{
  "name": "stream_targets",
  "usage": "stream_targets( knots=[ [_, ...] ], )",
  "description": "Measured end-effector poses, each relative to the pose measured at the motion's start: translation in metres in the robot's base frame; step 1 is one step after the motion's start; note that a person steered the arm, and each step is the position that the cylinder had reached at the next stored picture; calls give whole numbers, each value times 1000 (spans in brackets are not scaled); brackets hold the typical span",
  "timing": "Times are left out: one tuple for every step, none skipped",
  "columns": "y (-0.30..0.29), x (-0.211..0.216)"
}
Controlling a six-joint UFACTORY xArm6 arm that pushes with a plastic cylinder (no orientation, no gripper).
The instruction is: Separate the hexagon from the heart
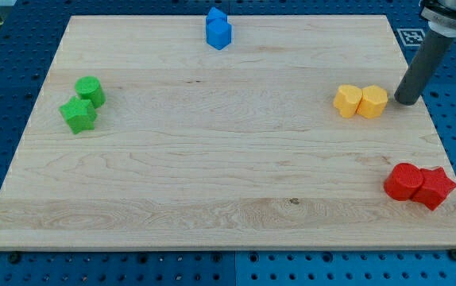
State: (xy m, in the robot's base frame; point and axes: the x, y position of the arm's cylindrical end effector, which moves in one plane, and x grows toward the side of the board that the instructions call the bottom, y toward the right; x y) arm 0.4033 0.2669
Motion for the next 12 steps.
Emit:
stream_targets(
  knots=[
    [-3, 0],
    [-19, 0],
    [-35, 0],
    [-54, 0],
    [-73, 0],
    [-91, 0],
    [-110, 0],
    [-128, 2],
    [-145, 16],
    [-162, 35],
    [-183, 54],
    [-201, 76]
  ],
)
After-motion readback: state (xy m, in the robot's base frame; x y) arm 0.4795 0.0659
